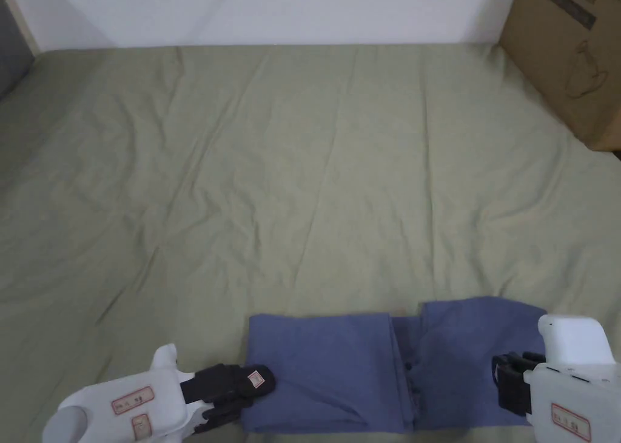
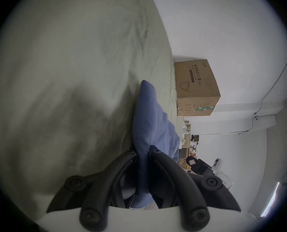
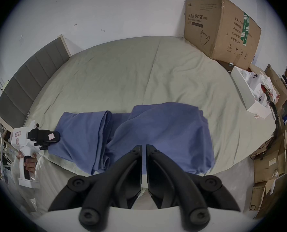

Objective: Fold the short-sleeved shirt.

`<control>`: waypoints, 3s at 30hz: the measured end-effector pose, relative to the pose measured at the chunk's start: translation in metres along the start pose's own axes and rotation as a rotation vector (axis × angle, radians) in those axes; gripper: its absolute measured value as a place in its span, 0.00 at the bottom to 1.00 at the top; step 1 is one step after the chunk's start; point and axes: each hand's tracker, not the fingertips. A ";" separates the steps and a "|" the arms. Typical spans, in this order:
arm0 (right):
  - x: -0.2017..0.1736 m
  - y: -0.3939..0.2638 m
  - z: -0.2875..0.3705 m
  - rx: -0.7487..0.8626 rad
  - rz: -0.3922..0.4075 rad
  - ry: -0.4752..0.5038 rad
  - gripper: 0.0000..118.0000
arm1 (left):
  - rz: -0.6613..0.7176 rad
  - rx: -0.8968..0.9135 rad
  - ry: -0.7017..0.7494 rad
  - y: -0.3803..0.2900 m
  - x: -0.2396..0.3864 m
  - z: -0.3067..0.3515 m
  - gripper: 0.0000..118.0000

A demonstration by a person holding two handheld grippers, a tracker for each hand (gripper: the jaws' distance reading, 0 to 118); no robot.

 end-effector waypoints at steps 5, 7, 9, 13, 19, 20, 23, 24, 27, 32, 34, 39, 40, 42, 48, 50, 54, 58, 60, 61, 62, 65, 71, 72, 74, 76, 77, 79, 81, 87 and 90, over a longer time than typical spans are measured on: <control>-0.007 0.004 -0.001 0.004 0.010 0.011 0.04 | -0.030 0.082 0.028 0.018 0.007 0.062 0.09; -0.008 0.003 -0.001 0.003 0.012 0.016 0.04 | -0.054 0.118 0.106 0.034 -0.006 0.090 0.09; -0.008 0.002 -0.001 -0.001 0.012 0.022 0.04 | -0.047 0.146 0.167 0.042 -0.013 0.116 0.09; -0.005 -0.002 -0.004 -0.011 0.001 0.030 0.04 | -0.071 0.185 0.215 0.038 0.011 0.139 0.09; 0.004 -0.004 -0.004 -0.007 -0.026 0.035 0.04 | -0.214 0.193 0.141 0.020 0.095 0.110 0.09; 0.006 -0.004 -0.003 0.000 -0.031 0.034 0.04 | -0.272 0.177 0.121 0.014 0.115 0.100 0.09; 0.016 -0.005 0.000 0.017 -0.054 0.028 0.04 | -0.402 0.121 0.065 0.002 0.163 0.063 0.09; 0.020 -0.005 0.001 0.023 -0.065 0.025 0.04 | -0.431 0.098 0.053 -0.003 0.176 0.048 0.09; 0.035 -0.008 0.004 0.033 -0.100 0.016 0.04 | -0.494 -0.025 0.046 -0.016 0.197 -0.006 0.09; 0.064 -0.016 0.006 0.037 -0.172 -0.015 0.04 | -0.559 -0.249 0.087 -0.047 0.199 -0.108 0.09; 0.075 -0.021 0.005 0.031 -0.209 -0.029 0.04 | -0.550 -0.316 0.124 -0.049 0.183 -0.143 0.09; 0.096 -0.032 0.001 0.006 -0.269 -0.046 0.04 | -0.531 -0.387 0.175 -0.056 0.171 -0.175 1.00; 0.099 -0.034 0.000 0.003 -0.276 -0.047 0.04 | -0.514 -0.365 0.169 -0.054 0.171 -0.170 0.95; 0.100 -0.036 -0.001 -0.001 -0.280 -0.047 0.04 | -0.472 -0.282 0.121 -0.042 0.177 -0.148 0.94; 0.095 -0.038 -0.005 -0.002 -0.285 -0.022 0.04 | -0.447 -0.127 0.171 -0.019 0.174 -0.093 0.60; 0.092 -0.038 -0.006 0.000 -0.279 -0.011 0.04 | -0.460 -0.096 0.262 -0.022 0.168 -0.086 0.18; 0.089 -0.038 -0.009 -0.004 -0.271 0.002 0.04 | -0.440 -0.139 0.307 -0.030 0.150 -0.096 0.06; 0.090 -0.039 -0.009 -0.011 -0.271 0.001 0.04 | -0.457 -0.250 0.268 -0.054 0.150 -0.139 0.05; 0.093 -0.040 -0.009 -0.013 -0.277 -0.002 0.04 | -0.483 -0.323 0.273 -0.066 0.151 -0.168 0.04; 0.094 -0.041 -0.008 -0.014 -0.282 -0.006 0.04 | -0.481 -0.345 0.295 -0.072 0.151 -0.182 0.04; 0.096 -0.041 -0.006 -0.014 -0.283 -0.008 0.04 | -0.493 -0.361 0.320 -0.080 0.151 -0.192 0.04; 0.100 -0.042 -0.002 -0.011 -0.289 -0.019 0.04 | -0.563 -0.393 0.328 -0.095 0.159 -0.213 0.03; 0.096 -0.040 -0.004 -0.025 -0.279 -0.026 0.04 | -0.631 -0.421 0.303 -0.110 0.177 -0.210 0.03; 0.092 -0.039 -0.005 -0.028 -0.270 -0.021 0.04 | -0.639 -0.427 0.278 -0.112 0.178 -0.209 0.03; 0.083 -0.036 -0.006 -0.032 -0.241 -0.010 0.04 | -0.608 -0.466 0.218 -0.113 0.178 -0.202 0.03; 0.070 -0.029 -0.009 -0.037 -0.199 0.009 0.04 | -0.569 -0.453 0.165 -0.110 0.179 -0.189 0.03; 0.064 -0.026 -0.009 -0.036 -0.180 0.016 0.04 | -0.560 -0.427 0.148 -0.107 0.178 -0.180 0.03; 0.048 -0.017 -0.012 -0.034 -0.128 0.059 0.04 | -0.523 -0.381 0.118 -0.090 0.172 -0.149 0.03; 0.031 -0.008 -0.016 -0.029 -0.074 0.078 0.04 | -0.480 -0.309 0.120 -0.071 0.160 -0.113 0.03; -0.016 0.012 -0.046 -0.052 0.020 0.137 0.04 | -0.390 -0.094 0.242 -0.025 0.112 -0.017 0.29; -0.027 0.011 -0.070 -0.092 0.029 0.138 0.04 | -0.354 -0.062 0.252 -0.013 0.087 -0.001 0.63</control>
